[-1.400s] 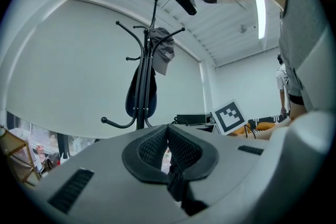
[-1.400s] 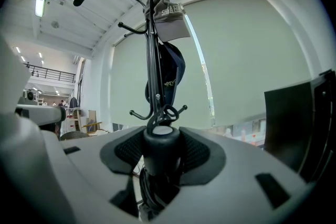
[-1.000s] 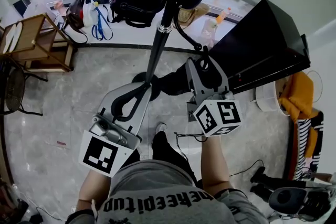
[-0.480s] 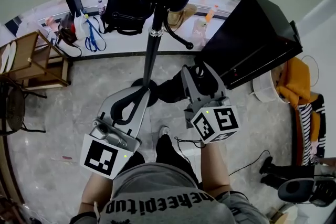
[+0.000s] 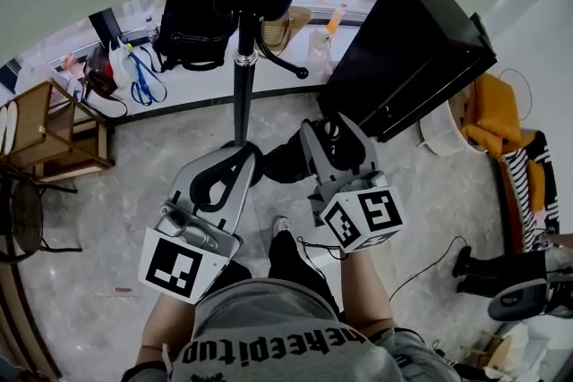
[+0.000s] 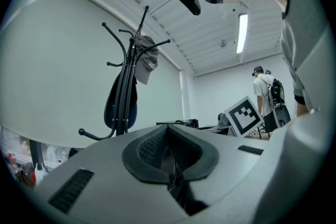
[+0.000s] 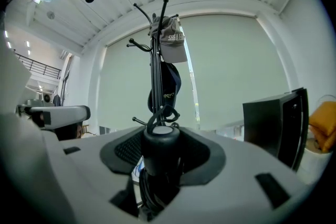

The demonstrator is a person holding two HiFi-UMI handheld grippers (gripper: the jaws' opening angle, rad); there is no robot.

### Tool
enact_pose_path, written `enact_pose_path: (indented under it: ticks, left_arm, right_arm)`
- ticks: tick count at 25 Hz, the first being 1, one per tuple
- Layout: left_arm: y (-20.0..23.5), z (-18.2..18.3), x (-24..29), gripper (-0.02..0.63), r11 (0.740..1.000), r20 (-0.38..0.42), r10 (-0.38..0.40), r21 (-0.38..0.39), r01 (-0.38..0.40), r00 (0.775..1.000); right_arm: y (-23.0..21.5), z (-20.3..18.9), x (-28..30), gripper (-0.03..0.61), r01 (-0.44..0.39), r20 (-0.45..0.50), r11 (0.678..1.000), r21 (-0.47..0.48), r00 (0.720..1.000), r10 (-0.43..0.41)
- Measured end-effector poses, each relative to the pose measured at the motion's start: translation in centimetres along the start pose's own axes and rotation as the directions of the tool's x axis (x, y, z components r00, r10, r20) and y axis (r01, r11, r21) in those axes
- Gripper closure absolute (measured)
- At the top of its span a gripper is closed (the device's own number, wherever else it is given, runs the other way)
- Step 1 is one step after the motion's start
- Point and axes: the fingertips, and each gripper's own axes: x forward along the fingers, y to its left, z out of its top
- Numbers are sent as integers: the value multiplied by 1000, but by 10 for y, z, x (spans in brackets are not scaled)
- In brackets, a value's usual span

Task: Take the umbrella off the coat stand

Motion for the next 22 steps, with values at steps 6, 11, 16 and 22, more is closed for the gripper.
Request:
enact_pose_path:
  ticks: [6,11,16,22]
  left_arm:
    - [-11,2,4,598,998,4,-67,7,67,998]
    - [-23,3,7,598,992,8,-125,13,124,992]
    - [-30,6,10,598,987,21,-162,5,162,987]
    - [-33,9,17,598,987,50,-162,5,162,986]
  right_arm:
    - [0,2,-18,377,42,14,999,1,999,-42]
    - [-1,1,-34,377,83,21,997,0,996,-83]
    - [1,6,-51,377,112,30,994,-3,993,-111]
    - [1,15,-63,377,102,39,995,1,994,-102]
